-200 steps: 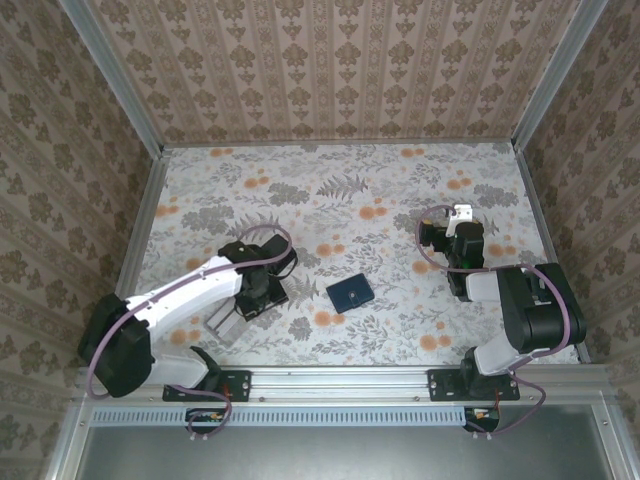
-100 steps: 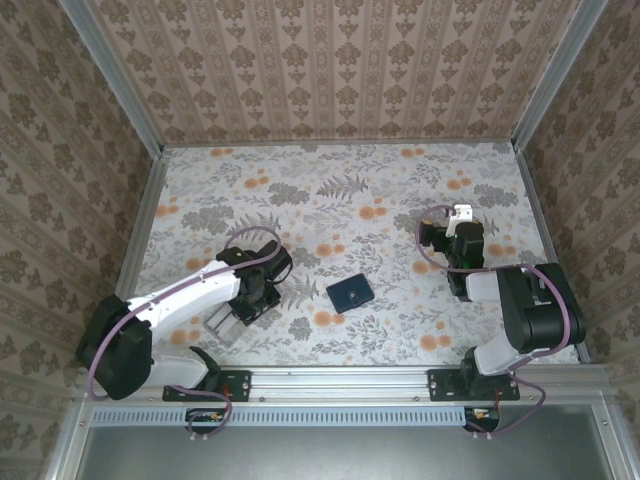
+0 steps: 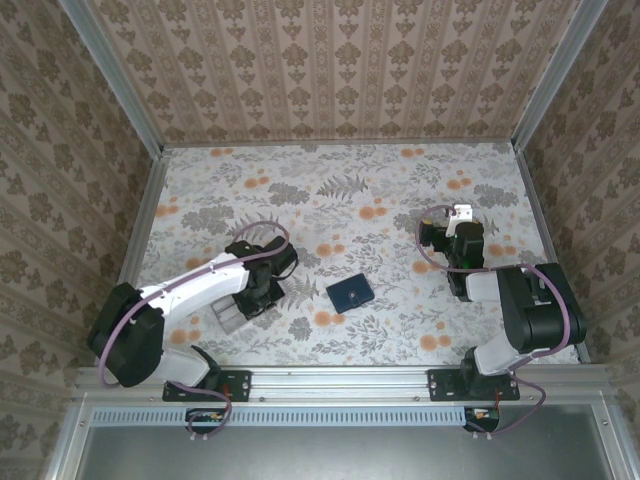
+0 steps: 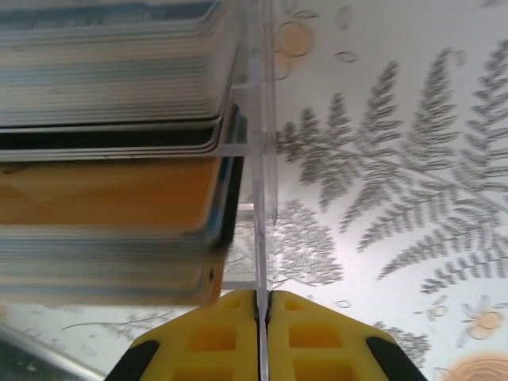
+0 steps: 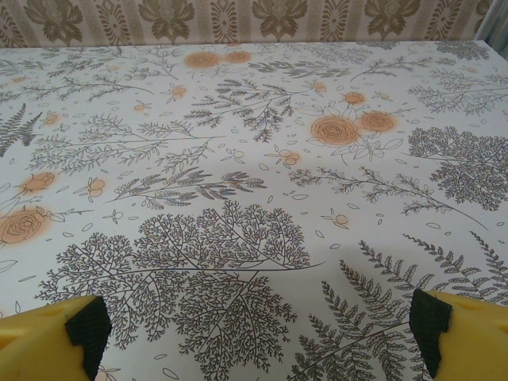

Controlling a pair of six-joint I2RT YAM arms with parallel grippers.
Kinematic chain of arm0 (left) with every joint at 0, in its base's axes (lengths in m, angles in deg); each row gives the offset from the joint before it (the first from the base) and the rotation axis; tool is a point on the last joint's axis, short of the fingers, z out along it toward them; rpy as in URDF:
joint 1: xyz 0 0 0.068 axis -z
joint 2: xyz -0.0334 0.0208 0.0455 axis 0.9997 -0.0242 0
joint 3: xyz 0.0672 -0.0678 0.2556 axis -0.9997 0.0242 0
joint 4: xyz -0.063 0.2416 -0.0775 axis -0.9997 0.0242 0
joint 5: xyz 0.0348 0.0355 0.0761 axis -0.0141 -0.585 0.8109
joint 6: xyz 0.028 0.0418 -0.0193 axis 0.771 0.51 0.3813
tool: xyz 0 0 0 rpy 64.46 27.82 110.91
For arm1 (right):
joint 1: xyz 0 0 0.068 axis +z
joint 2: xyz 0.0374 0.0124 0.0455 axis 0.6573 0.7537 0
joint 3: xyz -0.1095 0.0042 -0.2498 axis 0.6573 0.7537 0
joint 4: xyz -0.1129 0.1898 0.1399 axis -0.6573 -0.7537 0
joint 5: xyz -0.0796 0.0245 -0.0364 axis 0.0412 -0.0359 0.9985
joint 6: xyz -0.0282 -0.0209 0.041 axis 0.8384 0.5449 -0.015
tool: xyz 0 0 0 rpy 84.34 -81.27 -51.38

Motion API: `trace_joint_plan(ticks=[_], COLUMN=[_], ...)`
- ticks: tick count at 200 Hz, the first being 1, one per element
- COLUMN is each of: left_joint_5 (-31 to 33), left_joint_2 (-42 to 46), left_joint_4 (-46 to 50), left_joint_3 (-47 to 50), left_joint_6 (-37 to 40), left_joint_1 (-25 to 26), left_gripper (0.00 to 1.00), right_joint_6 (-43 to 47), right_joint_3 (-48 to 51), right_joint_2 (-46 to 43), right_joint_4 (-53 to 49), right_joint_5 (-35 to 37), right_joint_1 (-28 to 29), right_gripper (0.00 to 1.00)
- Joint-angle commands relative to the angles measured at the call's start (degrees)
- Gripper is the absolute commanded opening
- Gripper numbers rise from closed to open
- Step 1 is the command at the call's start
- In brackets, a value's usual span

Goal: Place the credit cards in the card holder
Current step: Move the storage box to the center of the table.

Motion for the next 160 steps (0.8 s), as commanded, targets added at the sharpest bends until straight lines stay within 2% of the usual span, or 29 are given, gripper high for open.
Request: trace_joint_plan(ticks=[1,12,49,81,132,160], left_joint_5=[2.0,2.6,1.1,-4.2,-1.6,0.9], left_joint_2=[-2.3,-4.0,-14.7,-21.9,-25.4,-28.4], left_joint_4=[-0.4,-1.4,-0.2,-0.7,-6.1,-9.4], left_joint_3=[-5.1,-7.9,-22.2,-31.6,-35.6,-34.9], left_joint_6=[3.6,7.3,29.6,49.5,79.2,89.3], left_joint_1=[1.2,1.7,3.5,4.7,7.9,8.9], left_gripper=[0.05,0.00,0.00,0.00,0.00,0.05], right_joint_6=[-0.2,-0.2,0.0,0.1,0.2,0.4], right_joint_3=[-0.6,-0.6,-0.5,-0.5,-0.4,-0.2], right_joint_2=[-0.9,-0.8,-0.8,-0.9,-0.8,-0.9], right_joint_4=[0.2,0.2,0.2,0.4,0.5,0.8], right_joint_5=[-0.7,-0.7,-0.5,-0.3,0.0,0.3], right_joint_1=[0.2,0.1,0.3,0.4,0.6,0.8], right_gripper=[1.00,1.00,1.00,1.00,1.00,1.00])
